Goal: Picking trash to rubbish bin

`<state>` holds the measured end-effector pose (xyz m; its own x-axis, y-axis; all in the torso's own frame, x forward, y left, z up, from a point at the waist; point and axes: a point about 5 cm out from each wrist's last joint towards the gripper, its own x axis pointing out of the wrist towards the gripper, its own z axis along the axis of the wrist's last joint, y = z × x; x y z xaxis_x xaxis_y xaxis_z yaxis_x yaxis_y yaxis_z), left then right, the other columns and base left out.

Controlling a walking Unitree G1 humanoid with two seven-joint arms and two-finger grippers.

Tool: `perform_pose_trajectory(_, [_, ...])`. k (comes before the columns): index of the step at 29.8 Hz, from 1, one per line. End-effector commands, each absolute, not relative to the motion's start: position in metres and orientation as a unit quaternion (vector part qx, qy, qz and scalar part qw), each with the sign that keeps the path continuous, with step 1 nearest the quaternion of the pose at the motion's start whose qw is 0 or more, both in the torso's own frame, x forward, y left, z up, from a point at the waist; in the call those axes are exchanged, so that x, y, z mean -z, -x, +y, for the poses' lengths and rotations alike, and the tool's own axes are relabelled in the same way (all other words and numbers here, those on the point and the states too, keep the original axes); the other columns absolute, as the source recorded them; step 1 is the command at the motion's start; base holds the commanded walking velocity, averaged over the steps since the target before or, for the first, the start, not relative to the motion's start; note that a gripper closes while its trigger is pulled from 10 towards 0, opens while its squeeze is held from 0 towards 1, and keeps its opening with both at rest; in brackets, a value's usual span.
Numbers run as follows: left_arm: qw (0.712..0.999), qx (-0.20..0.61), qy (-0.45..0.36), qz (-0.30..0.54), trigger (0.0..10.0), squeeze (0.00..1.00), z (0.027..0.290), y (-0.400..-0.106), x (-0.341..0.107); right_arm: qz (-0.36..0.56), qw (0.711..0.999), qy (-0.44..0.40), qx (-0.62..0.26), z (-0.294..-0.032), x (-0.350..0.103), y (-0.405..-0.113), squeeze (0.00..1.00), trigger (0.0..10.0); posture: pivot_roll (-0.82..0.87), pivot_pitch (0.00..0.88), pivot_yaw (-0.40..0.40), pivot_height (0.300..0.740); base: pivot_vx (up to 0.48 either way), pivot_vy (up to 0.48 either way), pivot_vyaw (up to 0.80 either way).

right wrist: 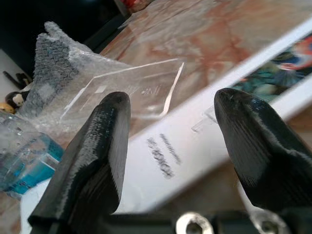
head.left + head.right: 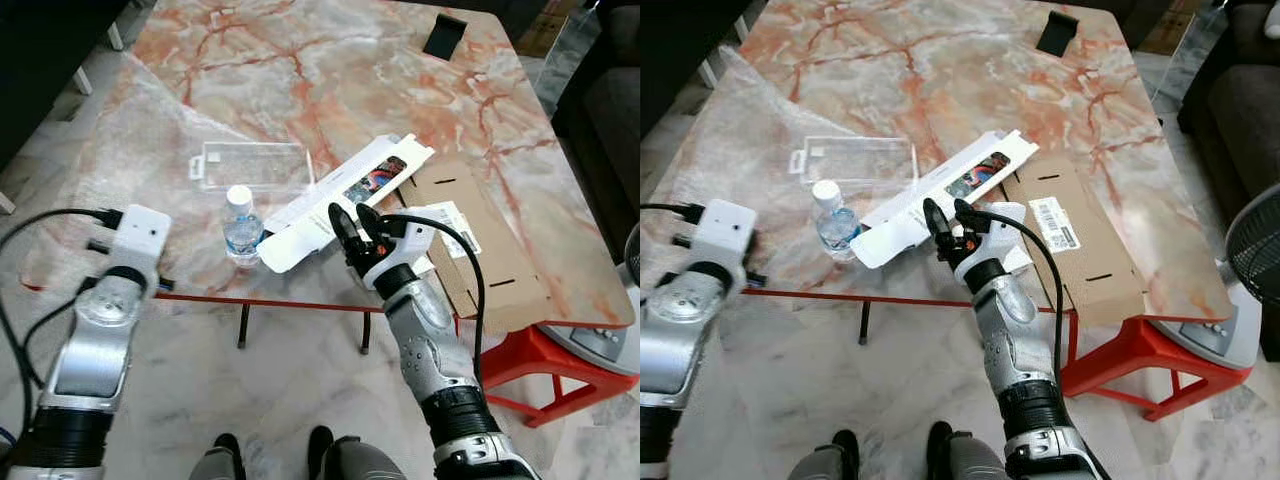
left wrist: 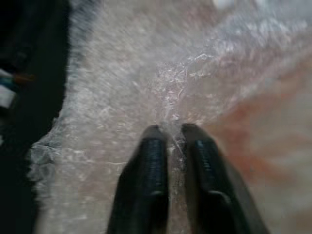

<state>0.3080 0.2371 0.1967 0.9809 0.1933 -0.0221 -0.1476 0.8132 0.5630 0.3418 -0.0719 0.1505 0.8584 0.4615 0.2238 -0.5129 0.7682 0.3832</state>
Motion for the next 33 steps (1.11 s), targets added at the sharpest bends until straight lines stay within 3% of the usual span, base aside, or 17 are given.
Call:
perform_pose_trajectory(1, [0.94, -0.108, -0.324, 0.02, 9.5, 0.0, 0.236, -0.304, -0.208, -0.059, 0.937, -0.223, -0.261, -0.071, -0.15, -0.342, 0.0, 10.0, 0.07, 0.251, -0.15, 0.74, 0.0, 0.0, 0.0])
perform_pose_trajectory(2, [0.935, -0.117, -0.336, 0.007, 10.0, 0.0, 0.237, -0.303, -0.215, -0.059, 0.937, -0.224, -0.262, -0.071, -0.15, -0.343, 0.0, 10.0, 0.07, 0.248, -0.149, 0.74, 0.0, 0.0, 0.0])
perform_pose_trajectory(14, [0.902, -0.154, -0.38, -0.134, 10.0, 0.0, 0.225, -0.3, -0.272, -0.063, 0.936, -0.226, -0.263, -0.069, -0.152, -0.347, 0.0, 10.0, 0.1, 0.227, -0.136, 0.74, 0.0, 0.0, 0.0])
perform_pose_trajectory(19, [0.898, -0.159, -0.379, -0.156, 10.0, 0.0, 0.224, -0.299, -0.283, -0.063, 0.936, -0.226, -0.262, -0.069, -0.152, -0.348, 0.0, 10.0, 0.1, 0.225, -0.135, 0.74, 0.0, 0.0, 0.0])
perform_pose_trajectory(33, [0.841, -0.225, -0.407, -0.276, 10.0, 0.0, 0.231, -0.285, -0.352, -0.072, 0.933, -0.229, -0.27, -0.064, -0.159, -0.358, 0.0, 10.0, 0.14, 0.197, -0.153, 0.74, 0.0, 0.0, 0.0])
